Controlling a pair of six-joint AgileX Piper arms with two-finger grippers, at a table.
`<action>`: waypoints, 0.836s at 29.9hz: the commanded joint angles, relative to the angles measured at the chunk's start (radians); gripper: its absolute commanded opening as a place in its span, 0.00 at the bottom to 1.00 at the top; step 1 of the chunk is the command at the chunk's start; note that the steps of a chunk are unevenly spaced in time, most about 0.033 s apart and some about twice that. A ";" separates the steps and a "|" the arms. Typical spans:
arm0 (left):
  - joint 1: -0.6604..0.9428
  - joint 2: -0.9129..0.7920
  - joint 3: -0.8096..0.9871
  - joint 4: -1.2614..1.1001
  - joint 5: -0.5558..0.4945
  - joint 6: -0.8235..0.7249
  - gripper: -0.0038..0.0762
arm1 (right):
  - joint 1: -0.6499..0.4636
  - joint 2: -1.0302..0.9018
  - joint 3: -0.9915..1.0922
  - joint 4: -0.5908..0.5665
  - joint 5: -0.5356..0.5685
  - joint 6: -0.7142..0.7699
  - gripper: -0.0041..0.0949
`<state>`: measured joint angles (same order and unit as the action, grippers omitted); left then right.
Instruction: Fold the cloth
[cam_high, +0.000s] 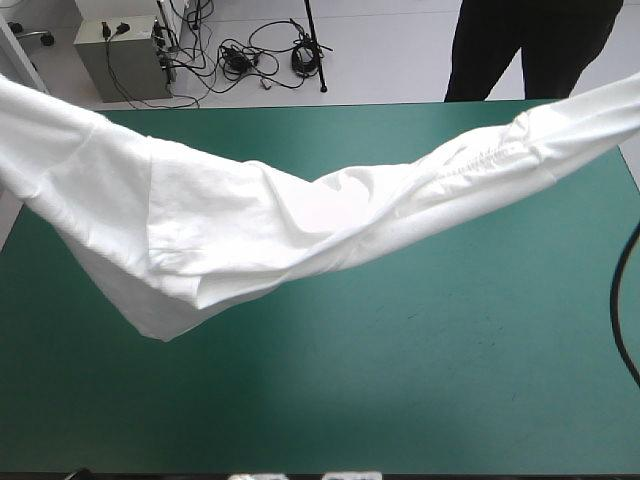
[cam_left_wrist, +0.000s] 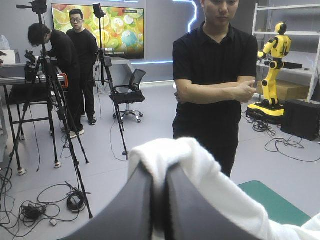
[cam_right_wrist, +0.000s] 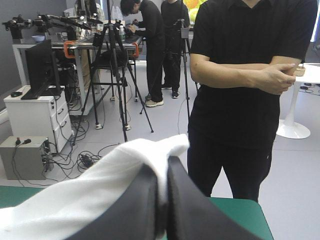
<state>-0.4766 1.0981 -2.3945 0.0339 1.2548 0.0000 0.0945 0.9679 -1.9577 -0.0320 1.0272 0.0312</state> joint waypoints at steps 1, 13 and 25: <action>0.000 -0.010 -0.013 -0.027 0.024 0.000 0.04 | 0.056 -0.036 -0.020 -0.055 -0.027 0.005 0.02; 0.000 -0.010 0.239 -0.099 0.034 -0.035 0.04 | 0.060 -0.089 0.253 -0.051 0.123 0.009 0.02; 0.000 0.096 0.764 -0.063 -0.103 -0.061 0.04 | 0.060 -0.021 0.703 -0.033 -0.014 0.009 0.02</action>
<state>-0.4766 1.1571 -1.7001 -0.0387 1.2529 -0.0488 0.1499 0.9055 -1.2935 -0.0330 1.1358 0.0413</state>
